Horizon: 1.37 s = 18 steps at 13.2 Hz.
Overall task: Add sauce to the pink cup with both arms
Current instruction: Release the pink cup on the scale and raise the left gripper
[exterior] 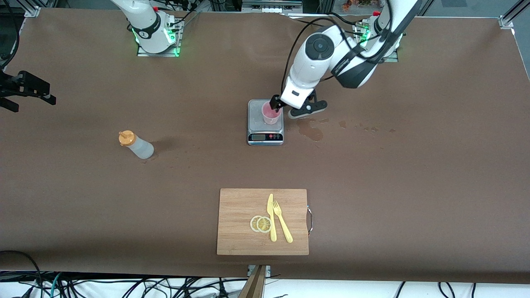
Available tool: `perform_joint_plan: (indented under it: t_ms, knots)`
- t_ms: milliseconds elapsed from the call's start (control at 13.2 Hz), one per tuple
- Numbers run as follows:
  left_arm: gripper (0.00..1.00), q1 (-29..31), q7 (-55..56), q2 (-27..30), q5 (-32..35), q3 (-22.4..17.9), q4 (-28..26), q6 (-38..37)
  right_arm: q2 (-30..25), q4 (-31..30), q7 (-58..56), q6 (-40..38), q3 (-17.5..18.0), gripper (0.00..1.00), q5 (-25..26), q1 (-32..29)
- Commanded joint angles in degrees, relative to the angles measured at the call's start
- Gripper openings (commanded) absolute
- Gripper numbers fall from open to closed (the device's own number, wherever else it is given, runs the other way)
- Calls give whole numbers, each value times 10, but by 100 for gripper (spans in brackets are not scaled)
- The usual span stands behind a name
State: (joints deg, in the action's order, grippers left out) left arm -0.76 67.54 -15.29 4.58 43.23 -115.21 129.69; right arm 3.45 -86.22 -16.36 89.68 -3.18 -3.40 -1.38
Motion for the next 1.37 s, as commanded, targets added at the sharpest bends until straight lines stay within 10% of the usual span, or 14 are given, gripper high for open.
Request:
perform_joint_plan:
  t_ms: [0, 683, 1289]
  knots:
    - [99, 27, 5, 57, 9, 3, 16, -78, -4, 3, -4, -11, 13, 100, 1, 2]
    - [99, 212, -209, 106, 6, -30, 60, -175, 5, -12, -30, 10, 29, 100, -5, 3]
    - [100, -48, -406, 134, -38, -422, 68, -194, 37, -67, -480, 19, 26, 100, -117, -110]
